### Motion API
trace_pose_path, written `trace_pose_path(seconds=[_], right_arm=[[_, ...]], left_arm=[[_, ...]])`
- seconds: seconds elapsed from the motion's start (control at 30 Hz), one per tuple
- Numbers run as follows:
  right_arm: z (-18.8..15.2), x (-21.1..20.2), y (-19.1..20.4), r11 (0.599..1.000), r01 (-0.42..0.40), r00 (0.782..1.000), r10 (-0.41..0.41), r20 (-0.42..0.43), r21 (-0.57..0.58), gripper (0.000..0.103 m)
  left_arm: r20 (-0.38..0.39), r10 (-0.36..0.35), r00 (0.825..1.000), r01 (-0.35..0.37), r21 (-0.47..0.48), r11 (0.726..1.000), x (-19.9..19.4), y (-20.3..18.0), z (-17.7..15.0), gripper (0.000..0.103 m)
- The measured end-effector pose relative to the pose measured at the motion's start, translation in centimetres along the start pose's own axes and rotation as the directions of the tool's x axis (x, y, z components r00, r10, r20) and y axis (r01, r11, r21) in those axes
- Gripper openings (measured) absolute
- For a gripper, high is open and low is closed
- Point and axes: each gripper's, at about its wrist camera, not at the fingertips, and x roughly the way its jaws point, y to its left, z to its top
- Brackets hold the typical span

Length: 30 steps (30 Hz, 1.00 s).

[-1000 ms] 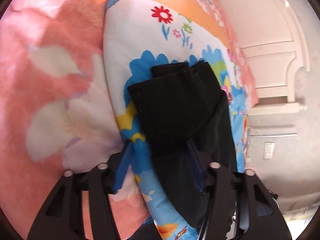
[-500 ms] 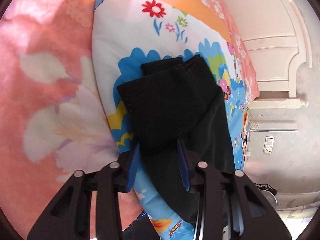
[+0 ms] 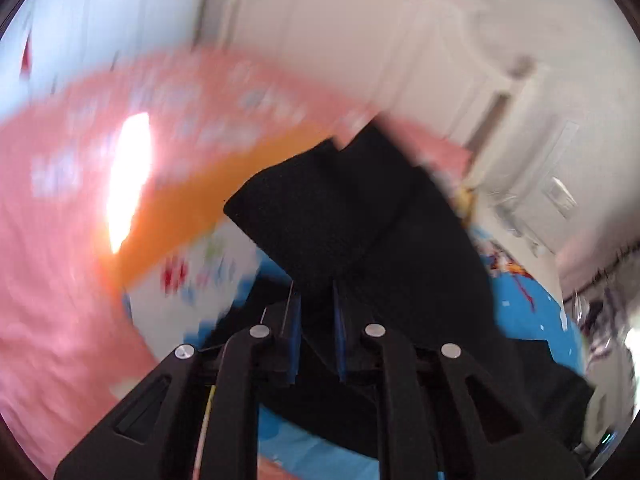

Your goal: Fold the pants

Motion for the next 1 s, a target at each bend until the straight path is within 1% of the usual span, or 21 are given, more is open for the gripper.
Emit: trace_pose_path(seconds=[0.03,0.07,0.1,0.17,0.23,0.3,0.37,0.43,0.5,0.53,0.6,0.63,0.7,0.73,0.77,0.8,0.83,0.9,0.93,0.97,1.0], right_arm=[[0.0,0.0,0.0,1.0,-0.003,1.0,0.003,-0.004,-0.007,0.098],[0.1,0.0,0.0,1.0,-0.005,1.0,0.005,-0.008,-0.01,0.098],[0.1,0.0,-0.1,1.0,-0.009,1.0,0.009,-0.011,-0.011,0.098],[0.2,0.0,-0.1,1.0,-0.011,1.0,0.011,-0.014,-0.014,0.099],[0.2,0.0,-0.1,1.0,-0.01,1.0,0.01,-0.016,-0.013,0.099],[0.2,0.0,-0.1,1.0,-0.009,1.0,0.009,-0.015,-0.012,0.099],[0.2,0.0,-0.1,1.0,-0.01,1.0,0.01,-0.016,-0.012,0.099],[0.2,0.0,-0.1,1.0,-0.009,1.0,0.009,-0.016,-0.011,0.099],[0.2,0.0,-0.1,1.0,-0.01,1.0,0.009,-0.015,-0.011,0.099],[0.2,0.0,-0.1,1.0,-0.009,1.0,0.009,-0.017,-0.014,0.098],[0.2,0.0,-0.2,1.0,-0.014,1.0,0.014,-0.022,-0.02,0.099],[0.2,0.0,-0.2,1.0,-0.018,1.0,0.018,-0.025,-0.023,0.099],[0.2,0.0,-0.2,0.999,-0.018,0.999,0.017,-0.03,-0.028,0.098],[0.3,0.0,-0.2,0.999,-0.015,0.999,0.014,-0.035,-0.029,0.098],[0.3,-0.1,-0.1,0.999,-0.011,0.999,0.01,-0.04,-0.03,0.098],[0.4,-0.1,0.0,1.0,-0.006,0.999,0.005,-0.042,-0.03,0.097],[0.5,-0.3,0.1,1.0,0.004,0.999,-0.005,-0.042,-0.031,0.097],[1.0,-0.8,0.7,0.999,0.029,0.999,-0.03,-0.03,-0.044,0.096],[1.4,-1.6,1.3,0.998,0.037,0.999,-0.037,-0.005,-0.058,0.096],[1.7,-2.5,1.8,0.997,0.035,0.999,-0.033,0.025,-0.069,0.096],[2.4,-3.8,2.8,0.996,0.023,0.997,-0.017,0.07,-0.081,0.096]], left_arm=[[-0.063,0.013,0.998,-0.016,-0.047,0.999,2.5,2.2,-0.9,0.013],[-0.108,0.015,0.994,-0.024,-0.082,0.996,4.2,3.7,-2.0,0.013],[-0.141,-0.012,0.99,-0.006,-0.127,0.992,5.5,5.2,-3.4,0.013],[-0.164,-0.018,0.986,-0.012,-0.176,0.984,7.0,6.7,-5.1,0.013],[-0.144,-0.039,0.989,0.01,-0.201,0.98,7.2,7.4,-5.8,0.013],[-0.142,-0.045,0.989,0.015,-0.205,0.979,6.9,7.5,-5.6,0.013],[-0.122,-0.053,0.991,0.026,-0.212,0.977,5.8,7.1,-5.0,0.013],[-0.048,-0.079,0.996,0.068,-0.203,0.977,2.8,5.8,-4.1,0.013],[-0.004,-0.076,0.997,0.074,-0.212,0.974,1.1,5.5,-3.7,0.013],[-0.018,-0.065,0.998,0.059,-0.22,0.974,1.6,5.8,-4.0,0.013],[-0.109,-0.052,0.993,0.022,-0.262,0.965,4.5,7.3,-5.1,0.013],[-0.129,-0.059,0.99,0.023,-0.263,0.965,5.6,7.8,-5.7,0.015],[-0.097,-0.064,0.993,0.04,-0.234,0.971,6.2,7.9,-6.2,0.022],[-0.08,-0.048,0.996,0.03,-0.212,0.977,5.9,7.7,-6.2,0.026],[-0.071,-0.027,0.997,0.013,-0.19,0.982,5.7,7.4,-6.2,0.036],[-0.053,0.039,0.998,-0.047,-0.146,0.988,5.3,6.8,-6.2,0.042],[-0.031,0.091,0.995,-0.094,-0.115,0.989,4.9,6.5,-6.3,0.049],[0.026,0.169,0.985,-0.168,-0.041,0.985,4.6,5.7,-6.6,0.05],[0.036,0.215,0.976,-0.215,-0.008,0.977,4.7,5.4,-6.8,0.056],[0.043,0.284,0.958,-0.285,0.021,0.958,4.9,5.3,-7.1,0.059],[0.076,0.432,0.899,-0.437,0.055,0.898,4.8,5.1,-7.4,0.059]])
